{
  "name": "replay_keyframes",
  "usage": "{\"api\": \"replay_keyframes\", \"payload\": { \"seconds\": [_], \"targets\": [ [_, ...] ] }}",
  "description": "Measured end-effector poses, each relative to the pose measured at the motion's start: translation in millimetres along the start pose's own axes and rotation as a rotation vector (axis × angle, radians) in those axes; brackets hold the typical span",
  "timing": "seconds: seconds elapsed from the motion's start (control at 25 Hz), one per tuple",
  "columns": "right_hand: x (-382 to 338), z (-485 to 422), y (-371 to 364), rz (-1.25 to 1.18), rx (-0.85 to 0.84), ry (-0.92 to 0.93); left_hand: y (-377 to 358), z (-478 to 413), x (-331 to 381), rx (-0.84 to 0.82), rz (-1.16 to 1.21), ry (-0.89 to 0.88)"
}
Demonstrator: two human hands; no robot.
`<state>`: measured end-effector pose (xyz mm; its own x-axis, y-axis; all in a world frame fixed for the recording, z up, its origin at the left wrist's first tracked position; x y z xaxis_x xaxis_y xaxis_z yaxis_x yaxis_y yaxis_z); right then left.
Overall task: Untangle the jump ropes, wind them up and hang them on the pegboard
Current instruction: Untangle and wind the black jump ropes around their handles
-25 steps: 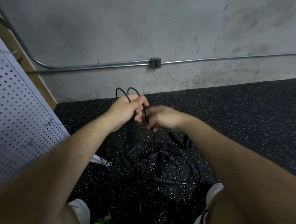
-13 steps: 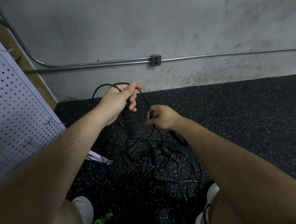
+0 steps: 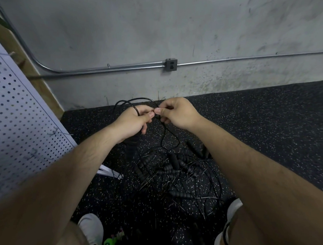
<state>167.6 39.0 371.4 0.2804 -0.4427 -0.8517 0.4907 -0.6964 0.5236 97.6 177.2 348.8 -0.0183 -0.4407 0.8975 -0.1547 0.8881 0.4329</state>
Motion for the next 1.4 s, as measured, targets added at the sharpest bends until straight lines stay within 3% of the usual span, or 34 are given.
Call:
{"api": "replay_keyframes", "payload": {
  "seconds": [0.36, 0.64, 0.72, 0.88, 1.12, 1.4],
  "targets": [
    [-2, 2, 8, -0.388, -0.014, -0.046, -7, 1, 16, 0.035, 0.108, -0.055],
    [-2, 6, 8, -0.486, -0.064, -0.010, -4, 0, 19, 0.118, 0.105, -0.058],
    [8, 6, 8, -0.455, -0.104, -0.063, -1, -1, 21, 0.152, 0.128, -0.058],
    [29, 12, -10, -0.149, -0.324, -0.159, 6, 0, 28, 0.193, 0.159, -0.066],
    [21, 15, -14, -0.251, -0.422, -0.126, 19, -2, 25, 0.259, 0.193, -0.059],
    [12, 12, -9, -0.211, -0.244, -0.087, 22, -3, 19, 0.277, 0.183, -0.025]
  ]
}}
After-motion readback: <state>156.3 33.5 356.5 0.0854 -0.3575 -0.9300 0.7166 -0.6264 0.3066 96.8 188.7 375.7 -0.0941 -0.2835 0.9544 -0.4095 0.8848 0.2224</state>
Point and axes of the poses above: each hand's wrist, its own z-axis away from the middle knuckle, its own y-axis out of the back of the hand, x = y × z, the point moved 7 cm from there along -z, towards the middle knuckle, and after that the axes turned 6 degrees about -y, right-handed, at the moved point
